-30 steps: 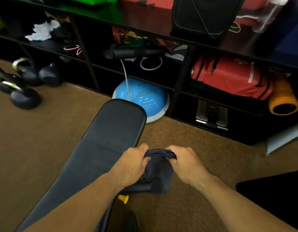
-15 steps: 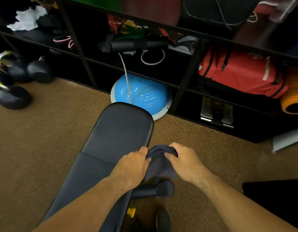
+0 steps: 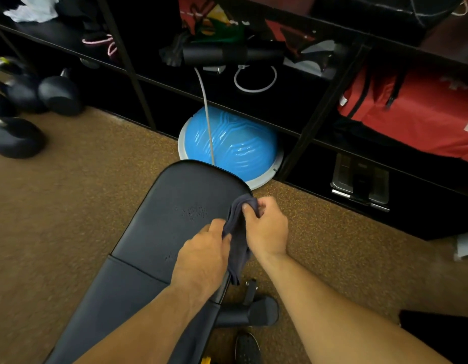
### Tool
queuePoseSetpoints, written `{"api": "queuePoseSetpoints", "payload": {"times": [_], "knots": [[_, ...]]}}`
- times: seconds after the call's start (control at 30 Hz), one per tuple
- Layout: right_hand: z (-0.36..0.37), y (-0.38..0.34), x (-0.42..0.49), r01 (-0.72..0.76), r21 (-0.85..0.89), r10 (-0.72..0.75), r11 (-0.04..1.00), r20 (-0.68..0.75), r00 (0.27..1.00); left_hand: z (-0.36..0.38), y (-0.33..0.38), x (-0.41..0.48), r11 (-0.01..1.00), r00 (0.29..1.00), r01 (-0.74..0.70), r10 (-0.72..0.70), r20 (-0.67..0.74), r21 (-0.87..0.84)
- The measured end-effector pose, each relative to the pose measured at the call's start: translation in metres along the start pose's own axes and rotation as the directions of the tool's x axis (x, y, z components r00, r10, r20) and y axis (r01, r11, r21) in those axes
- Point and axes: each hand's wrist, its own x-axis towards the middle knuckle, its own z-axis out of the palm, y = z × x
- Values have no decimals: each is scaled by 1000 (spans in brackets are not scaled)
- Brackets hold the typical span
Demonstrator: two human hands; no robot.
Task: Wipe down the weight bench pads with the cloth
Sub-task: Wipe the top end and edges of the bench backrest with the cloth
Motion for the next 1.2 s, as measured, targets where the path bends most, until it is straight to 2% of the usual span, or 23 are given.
{"api": "queuePoseSetpoints", "payload": {"times": [0.1,0.17,0.27,0.37,0.43,0.57,0.7,0.83,0.9,1.03,1.2], "knots": [[12,1,11,112,2,-112,994,-49,993,-2,-4,10,999,998,-22,20,-54,-26],[15,7,9,246,6,-246,969,-38,969,-4,-8,15,998,997,-10,5,-77,-65],[25,26,-11,471,-53,-469,880,48,882,-11,-14,25,962,985,100,-131,-109,-254],[34,42,-34,514,-246,-483,822,178,857,-17,-15,33,882,967,169,-234,-97,-439],[36,47,-40,530,-346,-476,775,233,848,-19,-14,36,871,980,142,-190,-57,-470],[41,53,-34,596,-434,-474,675,363,802,-24,-15,42,923,999,44,-43,11,-383],[46,48,-22,556,-393,-434,732,360,826,-29,-22,51,921,998,19,-38,-40,-390],[53,25,4,479,-416,-363,773,329,872,-35,-40,57,965,960,4,-77,-271,-261],[59,11,21,420,-462,-308,781,299,903,-38,-53,61,984,942,0,-59,-330,-177],[66,-7,43,316,-497,-221,808,242,945,-49,-75,64,995,947,62,-84,-309,-80],[65,6,14,348,-455,-294,820,188,937,-59,-96,65,988,958,144,-153,-244,-55]]}}
